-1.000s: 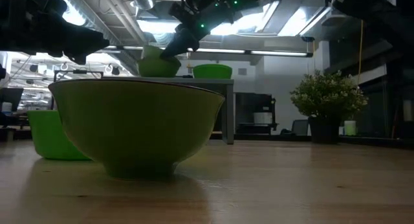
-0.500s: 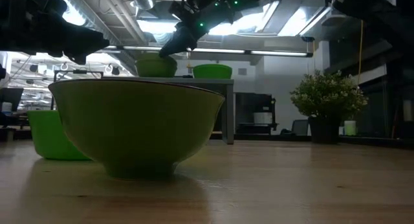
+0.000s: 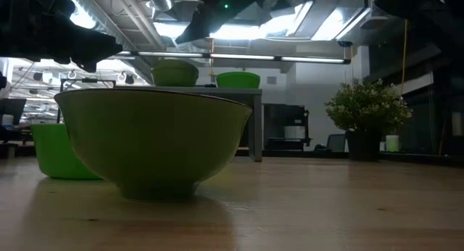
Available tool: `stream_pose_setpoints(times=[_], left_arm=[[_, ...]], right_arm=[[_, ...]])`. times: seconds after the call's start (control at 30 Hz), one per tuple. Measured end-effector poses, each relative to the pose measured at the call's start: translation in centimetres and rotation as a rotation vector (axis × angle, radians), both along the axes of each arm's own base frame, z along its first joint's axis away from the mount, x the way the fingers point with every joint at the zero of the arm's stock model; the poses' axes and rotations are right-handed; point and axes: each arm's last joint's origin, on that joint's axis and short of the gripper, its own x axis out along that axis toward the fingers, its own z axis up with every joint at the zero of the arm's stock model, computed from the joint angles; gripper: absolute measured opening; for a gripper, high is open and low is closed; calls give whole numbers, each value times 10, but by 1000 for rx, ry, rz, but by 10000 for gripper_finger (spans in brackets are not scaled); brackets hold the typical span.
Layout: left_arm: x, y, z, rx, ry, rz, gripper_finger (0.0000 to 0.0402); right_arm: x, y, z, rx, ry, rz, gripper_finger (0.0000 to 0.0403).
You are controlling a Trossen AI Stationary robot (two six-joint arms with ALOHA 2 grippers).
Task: Pick & Place Mini bowls
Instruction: Stack the green bowl on the green bowl on the shelf
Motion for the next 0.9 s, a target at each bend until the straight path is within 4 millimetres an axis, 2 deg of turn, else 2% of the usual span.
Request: stream_pose_setpoints(times=[0.47, 0.9], left_arm=[[0, 0, 0, 0, 0, 0, 143], [0, 0, 0, 0, 0, 0, 143]], right_arm=[[2, 56, -9, 20, 164, -5, 156], [-4, 72, -19, 77, 283, -28, 156]])
